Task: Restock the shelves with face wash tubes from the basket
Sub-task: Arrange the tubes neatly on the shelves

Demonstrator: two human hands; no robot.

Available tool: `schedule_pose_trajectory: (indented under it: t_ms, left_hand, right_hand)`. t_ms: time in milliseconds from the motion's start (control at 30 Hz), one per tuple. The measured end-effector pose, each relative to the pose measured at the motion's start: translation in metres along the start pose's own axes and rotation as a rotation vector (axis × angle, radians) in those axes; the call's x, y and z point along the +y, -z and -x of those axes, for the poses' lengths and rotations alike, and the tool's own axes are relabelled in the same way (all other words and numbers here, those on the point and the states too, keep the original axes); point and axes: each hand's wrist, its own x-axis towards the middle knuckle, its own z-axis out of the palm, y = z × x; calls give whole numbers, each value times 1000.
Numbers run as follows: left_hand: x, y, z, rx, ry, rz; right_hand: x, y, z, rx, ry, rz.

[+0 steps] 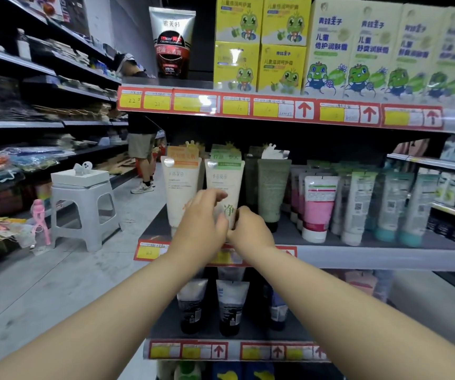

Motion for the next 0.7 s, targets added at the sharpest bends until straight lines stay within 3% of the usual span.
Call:
schedule_pose_trajectory:
  t_ms: [267,433,600,700]
  left_hand:
    - [31,-56,-19,-198,57,76]
    - [47,-84,-35,-201,250,263]
    - [45,-99,-45,-167,400,377]
    - [41,-98,-47,-185,404,407]
  right_hand:
    - [47,38,-8,338,19,-142]
    - [63,45,-14,293,-25,-245]
    - [69,37,-25,40,-95,-340]
    - [73,36,-29,60,-126,-420]
